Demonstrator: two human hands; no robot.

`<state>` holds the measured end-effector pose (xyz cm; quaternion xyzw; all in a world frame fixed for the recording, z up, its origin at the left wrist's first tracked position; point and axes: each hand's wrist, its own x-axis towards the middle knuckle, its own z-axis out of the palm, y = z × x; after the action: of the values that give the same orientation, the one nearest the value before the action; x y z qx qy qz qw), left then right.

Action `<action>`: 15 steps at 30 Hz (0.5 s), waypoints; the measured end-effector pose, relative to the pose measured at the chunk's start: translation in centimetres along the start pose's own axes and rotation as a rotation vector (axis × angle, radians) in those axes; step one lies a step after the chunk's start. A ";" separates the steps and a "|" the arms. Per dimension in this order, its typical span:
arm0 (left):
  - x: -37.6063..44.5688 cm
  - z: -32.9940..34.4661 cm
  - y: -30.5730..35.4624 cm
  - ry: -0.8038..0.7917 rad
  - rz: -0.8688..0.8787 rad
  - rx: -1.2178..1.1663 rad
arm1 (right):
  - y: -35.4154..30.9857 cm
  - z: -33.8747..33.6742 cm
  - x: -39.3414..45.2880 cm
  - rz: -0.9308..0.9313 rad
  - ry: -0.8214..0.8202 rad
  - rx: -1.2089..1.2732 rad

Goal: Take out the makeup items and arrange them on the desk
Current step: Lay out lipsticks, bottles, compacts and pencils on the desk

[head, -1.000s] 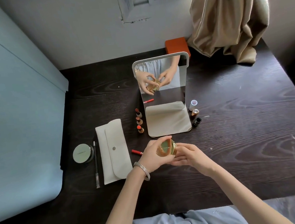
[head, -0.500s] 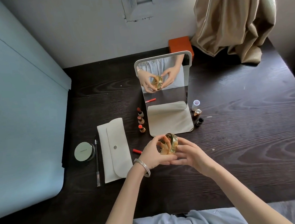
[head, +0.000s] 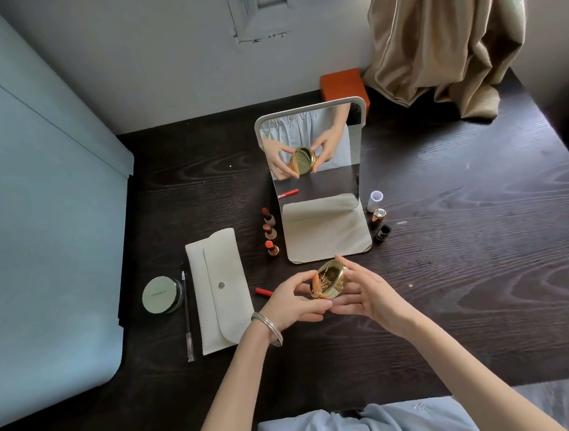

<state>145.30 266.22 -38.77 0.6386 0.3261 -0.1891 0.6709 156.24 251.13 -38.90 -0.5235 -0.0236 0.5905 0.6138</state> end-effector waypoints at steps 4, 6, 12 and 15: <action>0.2 -0.1 0.3 -0.018 -0.008 -0.013 | -0.2 -0.2 0.4 0.020 -0.009 0.018; 0.3 -0.2 0.5 -0.016 -0.002 -0.013 | -0.3 -0.2 0.3 0.012 -0.025 0.036; 0.6 0.5 0.5 0.112 0.119 0.071 | 0.1 -0.1 0.0 -0.034 -0.101 0.067; 0.5 0.7 0.9 0.118 0.226 0.165 | 0.7 0.0 0.2 -0.016 -0.101 0.247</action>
<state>146.42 265.69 -38.43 0.7343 0.2743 -0.1006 0.6127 155.77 251.09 -39.49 -0.4131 0.0142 0.6097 0.6763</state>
